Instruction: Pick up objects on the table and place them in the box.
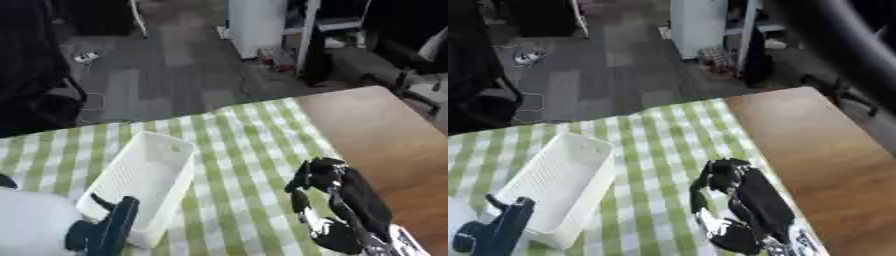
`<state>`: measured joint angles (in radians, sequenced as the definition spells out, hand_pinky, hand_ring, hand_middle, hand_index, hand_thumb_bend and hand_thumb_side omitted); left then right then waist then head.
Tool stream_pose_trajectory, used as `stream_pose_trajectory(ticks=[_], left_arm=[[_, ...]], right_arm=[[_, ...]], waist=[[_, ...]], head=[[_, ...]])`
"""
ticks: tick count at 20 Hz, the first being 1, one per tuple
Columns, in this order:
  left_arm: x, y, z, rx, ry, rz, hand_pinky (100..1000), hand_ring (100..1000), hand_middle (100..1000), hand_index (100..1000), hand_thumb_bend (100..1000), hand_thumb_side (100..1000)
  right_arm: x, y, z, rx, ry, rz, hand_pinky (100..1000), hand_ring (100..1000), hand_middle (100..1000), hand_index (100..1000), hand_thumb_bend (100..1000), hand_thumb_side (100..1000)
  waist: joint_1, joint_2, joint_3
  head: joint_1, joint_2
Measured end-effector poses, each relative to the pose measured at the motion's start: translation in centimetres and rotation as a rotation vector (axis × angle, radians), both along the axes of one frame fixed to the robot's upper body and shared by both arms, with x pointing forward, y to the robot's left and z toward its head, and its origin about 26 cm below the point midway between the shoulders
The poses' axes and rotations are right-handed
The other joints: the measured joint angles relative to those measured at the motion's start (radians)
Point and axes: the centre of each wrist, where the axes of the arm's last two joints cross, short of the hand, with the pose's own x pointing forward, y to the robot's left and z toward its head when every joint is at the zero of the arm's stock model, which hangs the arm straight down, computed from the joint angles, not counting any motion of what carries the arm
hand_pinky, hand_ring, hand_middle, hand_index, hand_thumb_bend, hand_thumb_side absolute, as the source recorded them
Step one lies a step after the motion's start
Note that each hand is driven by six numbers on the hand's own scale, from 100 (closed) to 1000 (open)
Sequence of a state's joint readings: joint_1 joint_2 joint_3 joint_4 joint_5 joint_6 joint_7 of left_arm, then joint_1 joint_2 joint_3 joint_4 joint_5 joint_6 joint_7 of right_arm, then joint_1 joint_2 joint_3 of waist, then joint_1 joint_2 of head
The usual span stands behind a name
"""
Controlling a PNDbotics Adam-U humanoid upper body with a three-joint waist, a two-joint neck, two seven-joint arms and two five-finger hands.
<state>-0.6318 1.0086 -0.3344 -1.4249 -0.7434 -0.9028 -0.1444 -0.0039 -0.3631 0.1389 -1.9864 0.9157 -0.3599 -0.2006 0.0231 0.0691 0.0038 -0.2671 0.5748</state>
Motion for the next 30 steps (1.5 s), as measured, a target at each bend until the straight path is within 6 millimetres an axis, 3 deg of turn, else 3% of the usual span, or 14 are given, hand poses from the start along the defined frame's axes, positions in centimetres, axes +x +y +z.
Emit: stream_pose_trajectory(ticks=[11, 25, 30], left_arm=[[0.7, 2.3, -0.9, 0.067, -0.159, 0.043, 100, 100, 100, 223, 100, 513], [1.4, 3.1, -2.1, 0.088, -0.451, 0.169, 100, 100, 100, 212, 100, 515], [1.6, 3.2, -2.6, 0.163, -0.553, 0.18, 100, 100, 100, 211, 100, 515]], right_arm=[[1.6, -0.7, 3.0, 0.018, -0.06, 0.079, 511, 389, 459, 569, 100, 1000], [2.2, -1.9, 4.7, -0.008, -0.059, 0.127, 513, 392, 462, 571, 100, 1000], [2.6, -2.4, 6.1, -0.039, -0.066, 0.144, 523, 400, 470, 580, 100, 1000]], waist=[[0.028, 0.037, -0.053], [0.061, 0.035, -0.073], [0.093, 0.035, -0.093]], head=[[0.04, -0.038], [0.071, -0.045], [0.091, -0.044]])
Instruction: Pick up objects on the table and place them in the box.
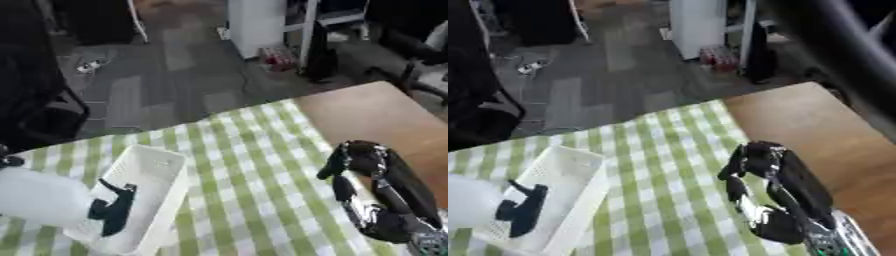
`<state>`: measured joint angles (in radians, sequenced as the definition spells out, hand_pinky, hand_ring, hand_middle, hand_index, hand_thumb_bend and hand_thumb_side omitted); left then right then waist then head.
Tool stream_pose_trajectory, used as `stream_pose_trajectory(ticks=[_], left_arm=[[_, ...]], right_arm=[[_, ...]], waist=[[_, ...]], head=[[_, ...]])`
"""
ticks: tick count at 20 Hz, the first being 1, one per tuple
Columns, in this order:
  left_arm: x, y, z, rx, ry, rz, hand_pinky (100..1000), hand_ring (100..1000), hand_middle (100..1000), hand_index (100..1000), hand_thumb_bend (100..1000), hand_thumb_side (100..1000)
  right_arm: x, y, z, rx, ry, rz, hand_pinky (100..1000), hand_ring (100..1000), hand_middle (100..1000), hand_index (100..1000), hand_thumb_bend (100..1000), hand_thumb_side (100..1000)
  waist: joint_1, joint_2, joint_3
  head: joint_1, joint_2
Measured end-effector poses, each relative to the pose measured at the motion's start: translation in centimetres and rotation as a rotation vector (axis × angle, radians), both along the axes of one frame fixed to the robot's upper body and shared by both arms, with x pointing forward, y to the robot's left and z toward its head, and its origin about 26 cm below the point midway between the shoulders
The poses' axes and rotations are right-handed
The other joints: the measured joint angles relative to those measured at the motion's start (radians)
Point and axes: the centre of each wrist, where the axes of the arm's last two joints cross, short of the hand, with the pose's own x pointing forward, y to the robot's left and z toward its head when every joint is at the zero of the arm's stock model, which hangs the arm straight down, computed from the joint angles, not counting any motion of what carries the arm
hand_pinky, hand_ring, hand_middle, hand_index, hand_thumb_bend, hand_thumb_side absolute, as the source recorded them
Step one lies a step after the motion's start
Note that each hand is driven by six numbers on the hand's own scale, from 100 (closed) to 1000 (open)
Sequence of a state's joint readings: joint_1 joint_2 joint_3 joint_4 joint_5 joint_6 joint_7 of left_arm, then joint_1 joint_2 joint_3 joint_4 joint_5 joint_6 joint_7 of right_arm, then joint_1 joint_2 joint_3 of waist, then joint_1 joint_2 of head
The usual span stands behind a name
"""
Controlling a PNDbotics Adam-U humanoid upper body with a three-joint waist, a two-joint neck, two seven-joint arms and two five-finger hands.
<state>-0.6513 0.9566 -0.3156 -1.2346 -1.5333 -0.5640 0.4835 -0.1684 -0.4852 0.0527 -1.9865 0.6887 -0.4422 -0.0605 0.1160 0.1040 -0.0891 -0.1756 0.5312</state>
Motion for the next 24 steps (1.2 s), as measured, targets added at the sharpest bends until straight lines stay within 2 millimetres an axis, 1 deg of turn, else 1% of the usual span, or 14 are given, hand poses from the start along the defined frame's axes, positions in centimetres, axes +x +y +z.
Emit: stream_pose_trajectory(ticks=[5, 10, 14, 16, 20, 24], left_arm=[[-0.4, 0.5, -0.8, 0.032, -0.082, -0.01, 100, 100, 100, 209, 100, 515], [-0.5, 0.7, -0.8, 0.055, -0.16, -0.013, 100, 100, 100, 209, 100, 515], [-0.3, 0.6, -0.3, 0.091, -0.216, -0.006, 100, 100, 100, 209, 100, 515], [-0.3, 0.8, -0.2, 0.105, -0.232, 0.008, 100, 100, 100, 210, 100, 513], [-0.1, 1.2, -0.1, 0.142, -0.26, 0.045, 100, 100, 100, 215, 100, 512], [0.1, 1.3, 0.3, 0.186, -0.283, 0.081, 100, 100, 100, 216, 100, 512]], right_arm=[[0.5, -0.8, 2.1, -0.042, -0.006, 0.015, 532, 407, 478, 591, 100, 1000], [0.8, -1.2, 3.6, -0.119, 0.028, 0.041, 544, 418, 489, 610, 100, 1000], [1.0, -1.4, 4.6, -0.178, 0.066, 0.058, 550, 423, 494, 616, 100, 1000], [1.0, -1.6, 5.0, -0.199, 0.078, 0.066, 552, 425, 497, 621, 100, 1000], [1.2, -1.7, 6.0, -0.234, 0.088, 0.085, 556, 428, 500, 625, 100, 1000], [1.3, -1.7, 6.7, -0.257, 0.097, 0.106, 559, 430, 504, 630, 100, 1000]], waist=[[0.037, 0.009, -0.027], [0.066, 0.017, -0.052], [0.083, 0.022, -0.064], [0.095, 0.024, -0.069], [0.114, 0.029, -0.081], [0.119, 0.039, -0.088]], head=[[0.009, 0.004], [0.007, -0.008], [-0.001, -0.019], [-0.001, -0.021], [-0.002, -0.037], [-0.01, -0.056]])
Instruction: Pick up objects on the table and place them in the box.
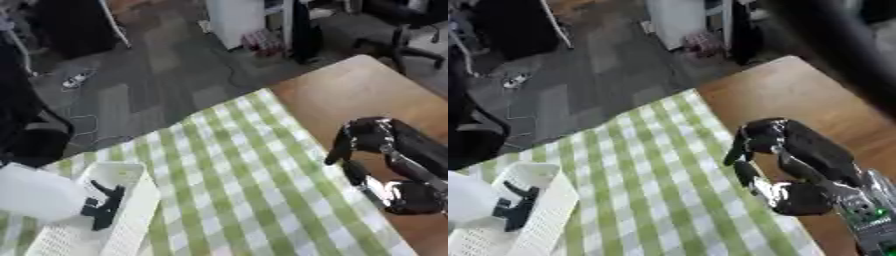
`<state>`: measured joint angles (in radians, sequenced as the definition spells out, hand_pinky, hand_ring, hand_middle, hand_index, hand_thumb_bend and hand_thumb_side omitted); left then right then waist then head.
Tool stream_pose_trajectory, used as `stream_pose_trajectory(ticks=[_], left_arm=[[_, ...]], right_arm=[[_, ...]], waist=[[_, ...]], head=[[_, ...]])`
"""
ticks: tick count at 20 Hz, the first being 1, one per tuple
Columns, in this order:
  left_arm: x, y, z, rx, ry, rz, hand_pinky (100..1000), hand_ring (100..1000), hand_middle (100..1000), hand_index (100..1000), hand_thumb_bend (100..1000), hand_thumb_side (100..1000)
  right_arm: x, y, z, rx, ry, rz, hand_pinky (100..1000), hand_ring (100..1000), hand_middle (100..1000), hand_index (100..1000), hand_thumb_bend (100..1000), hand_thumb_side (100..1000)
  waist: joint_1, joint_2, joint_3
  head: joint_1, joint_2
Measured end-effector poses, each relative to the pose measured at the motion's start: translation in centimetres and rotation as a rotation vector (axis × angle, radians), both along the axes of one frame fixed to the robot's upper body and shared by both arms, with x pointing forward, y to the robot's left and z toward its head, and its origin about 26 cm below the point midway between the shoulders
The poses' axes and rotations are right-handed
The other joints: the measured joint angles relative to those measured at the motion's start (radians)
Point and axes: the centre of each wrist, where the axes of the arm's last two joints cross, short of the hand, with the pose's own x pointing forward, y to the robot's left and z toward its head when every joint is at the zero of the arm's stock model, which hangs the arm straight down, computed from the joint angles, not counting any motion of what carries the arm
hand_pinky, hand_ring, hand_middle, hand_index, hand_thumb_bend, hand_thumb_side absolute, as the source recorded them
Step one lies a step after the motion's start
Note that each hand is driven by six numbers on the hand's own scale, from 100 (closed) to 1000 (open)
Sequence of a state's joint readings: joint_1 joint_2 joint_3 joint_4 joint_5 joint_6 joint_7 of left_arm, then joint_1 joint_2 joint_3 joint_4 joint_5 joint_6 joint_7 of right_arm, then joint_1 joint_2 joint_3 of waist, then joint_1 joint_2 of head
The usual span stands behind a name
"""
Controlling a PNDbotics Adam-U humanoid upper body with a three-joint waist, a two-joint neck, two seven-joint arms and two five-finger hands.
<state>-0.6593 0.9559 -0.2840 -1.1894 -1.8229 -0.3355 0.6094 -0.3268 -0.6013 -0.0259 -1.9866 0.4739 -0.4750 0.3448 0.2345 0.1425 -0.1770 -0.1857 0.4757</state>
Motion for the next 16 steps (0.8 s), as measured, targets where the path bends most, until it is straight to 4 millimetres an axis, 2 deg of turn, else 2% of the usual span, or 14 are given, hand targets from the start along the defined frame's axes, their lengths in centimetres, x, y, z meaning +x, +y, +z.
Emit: stream_pose_trajectory(ticks=[8, 9, 10, 11, 13, 15, 16], left_arm=[[0.5, -0.3, 0.2, 0.047, -0.012, 0.029, 100, 100, 100, 232, 100, 500], [0.6, -0.3, 0.3, 0.053, -0.009, 0.031, 100, 100, 192, 366, 100, 510], [0.6, -0.3, 0.3, 0.059, 0.001, 0.028, 261, 210, 341, 509, 100, 801], [0.6, -0.3, 0.3, 0.065, 0.017, 0.022, 444, 364, 451, 607, 100, 996], [0.6, -0.5, 0.1, 0.074, 0.061, 0.004, 661, 648, 640, 757, 100, 1000], [0.7, -0.8, 0.0, 0.07, 0.108, -0.029, 796, 804, 762, 837, 100, 1000], [0.7, -0.9, 0.0, 0.065, 0.127, -0.047, 842, 848, 798, 862, 152, 1000]], right_arm=[[0.2, 0.2, 0.9, -0.049, 0.034, 0.03, 571, 438, 514, 641, 100, 1000], [0.2, 0.2, 1.1, -0.054, 0.036, 0.032, 573, 439, 516, 643, 100, 1000], [0.2, 0.3, 1.2, -0.058, 0.039, 0.035, 574, 441, 517, 645, 100, 1000], [0.2, 0.3, 1.4, -0.062, 0.042, 0.036, 574, 441, 517, 645, 100, 1000], [0.2, 0.2, 1.4, -0.07, 0.052, 0.036, 575, 442, 519, 646, 100, 1000], [0.2, 0.2, 1.4, -0.08, 0.062, 0.036, 576, 443, 519, 647, 100, 1000], [0.2, 0.2, 1.4, -0.084, 0.065, 0.036, 576, 444, 520, 647, 100, 1000]], waist=[[0.0, 0.026, -0.002], [0.0, 0.029, -0.002], [0.0, 0.032, -0.002], [0.0, 0.034, -0.002], [0.0, 0.036, -0.002], [0.0, 0.037, -0.002], [0.0, 0.037, 0.0]], head=[[0.0, -0.007], [0.0, -0.007], [0.0, -0.007], [0.0, -0.007], [0.0, -0.007], [0.001, -0.006], [0.001, -0.006]])
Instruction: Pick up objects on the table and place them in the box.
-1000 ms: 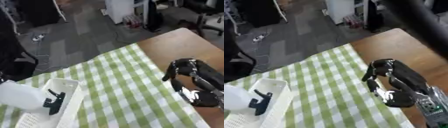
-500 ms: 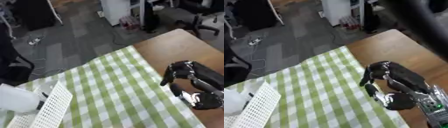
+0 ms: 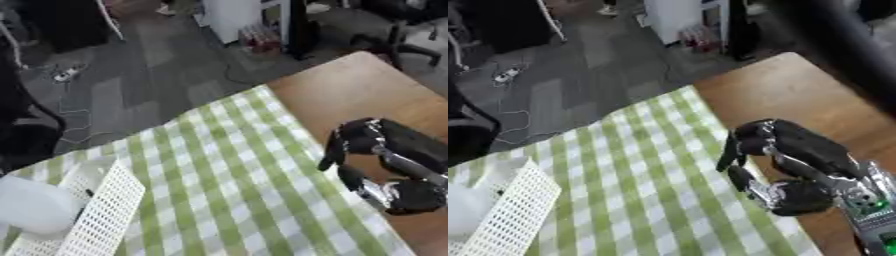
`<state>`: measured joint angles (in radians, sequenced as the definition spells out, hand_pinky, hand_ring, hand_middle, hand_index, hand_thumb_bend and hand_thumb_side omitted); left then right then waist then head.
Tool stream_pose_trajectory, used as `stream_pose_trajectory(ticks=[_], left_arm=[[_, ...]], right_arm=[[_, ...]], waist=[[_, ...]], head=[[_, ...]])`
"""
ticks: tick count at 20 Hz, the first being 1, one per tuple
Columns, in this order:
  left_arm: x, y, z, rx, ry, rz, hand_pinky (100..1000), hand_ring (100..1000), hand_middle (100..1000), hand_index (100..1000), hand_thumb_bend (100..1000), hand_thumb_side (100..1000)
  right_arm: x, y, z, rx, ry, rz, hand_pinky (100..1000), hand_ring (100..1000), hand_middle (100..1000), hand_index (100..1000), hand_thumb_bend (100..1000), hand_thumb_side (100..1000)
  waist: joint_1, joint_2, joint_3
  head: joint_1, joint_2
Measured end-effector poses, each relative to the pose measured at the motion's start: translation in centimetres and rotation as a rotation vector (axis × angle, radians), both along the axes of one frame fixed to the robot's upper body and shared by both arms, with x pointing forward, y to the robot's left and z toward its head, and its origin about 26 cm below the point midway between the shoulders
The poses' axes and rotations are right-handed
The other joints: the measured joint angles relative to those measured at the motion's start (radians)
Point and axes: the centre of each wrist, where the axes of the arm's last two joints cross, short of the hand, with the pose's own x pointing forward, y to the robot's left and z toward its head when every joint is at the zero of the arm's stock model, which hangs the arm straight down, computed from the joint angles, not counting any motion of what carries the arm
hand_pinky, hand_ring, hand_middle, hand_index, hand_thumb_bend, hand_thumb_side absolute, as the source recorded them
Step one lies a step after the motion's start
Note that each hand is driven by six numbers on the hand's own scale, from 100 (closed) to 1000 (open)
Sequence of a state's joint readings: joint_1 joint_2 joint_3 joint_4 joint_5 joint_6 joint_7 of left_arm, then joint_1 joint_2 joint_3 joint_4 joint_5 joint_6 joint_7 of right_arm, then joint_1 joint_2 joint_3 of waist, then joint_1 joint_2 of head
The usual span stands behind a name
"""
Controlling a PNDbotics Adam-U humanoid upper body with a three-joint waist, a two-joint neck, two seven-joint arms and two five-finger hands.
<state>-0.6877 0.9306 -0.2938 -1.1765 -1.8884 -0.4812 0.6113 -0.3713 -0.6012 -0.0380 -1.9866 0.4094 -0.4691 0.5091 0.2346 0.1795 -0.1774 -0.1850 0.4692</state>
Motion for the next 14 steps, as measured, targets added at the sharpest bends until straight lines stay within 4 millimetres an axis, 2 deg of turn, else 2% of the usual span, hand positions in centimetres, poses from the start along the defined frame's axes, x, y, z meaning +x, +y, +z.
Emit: stream_pose_trajectory(ticks=[1, 2, 5, 14], left_arm=[[0.0, -0.1, 0.1, -0.009, 0.018, -0.018, 883, 877, 820, 875, 231, 1000], [0.0, -0.3, 0.2, -0.02, 0.032, -0.036, 890, 883, 828, 881, 268, 1000], [0.0, -1.1, 0.9, -0.064, 0.063, -0.092, 925, 904, 852, 902, 337, 1000], [-0.6, -2.2, 4.1, -0.204, 0.15, -0.165, 933, 895, 856, 902, 323, 1000]], right_arm=[[0.0, 0.0, 0.0, -0.004, 0.003, 0.0, 576, 444, 520, 648, 100, 1000], [0.0, 0.0, 0.0, -0.008, 0.006, 0.0, 577, 445, 521, 648, 100, 1000], [0.0, 0.0, -0.1, -0.02, 0.015, -0.002, 577, 446, 522, 649, 100, 1000], [-0.1, -0.1, -0.3, -0.048, 0.036, -0.006, 577, 447, 523, 650, 100, 1000]], waist=[[0.0, 0.0, 0.002], [0.0, 0.0, 0.002], [0.0, 0.0, 0.008], [0.0, -0.007, 0.019]], head=[[0.0, 0.0], [0.0, 0.0], [-0.001, 0.0], [-0.013, 0.0]])
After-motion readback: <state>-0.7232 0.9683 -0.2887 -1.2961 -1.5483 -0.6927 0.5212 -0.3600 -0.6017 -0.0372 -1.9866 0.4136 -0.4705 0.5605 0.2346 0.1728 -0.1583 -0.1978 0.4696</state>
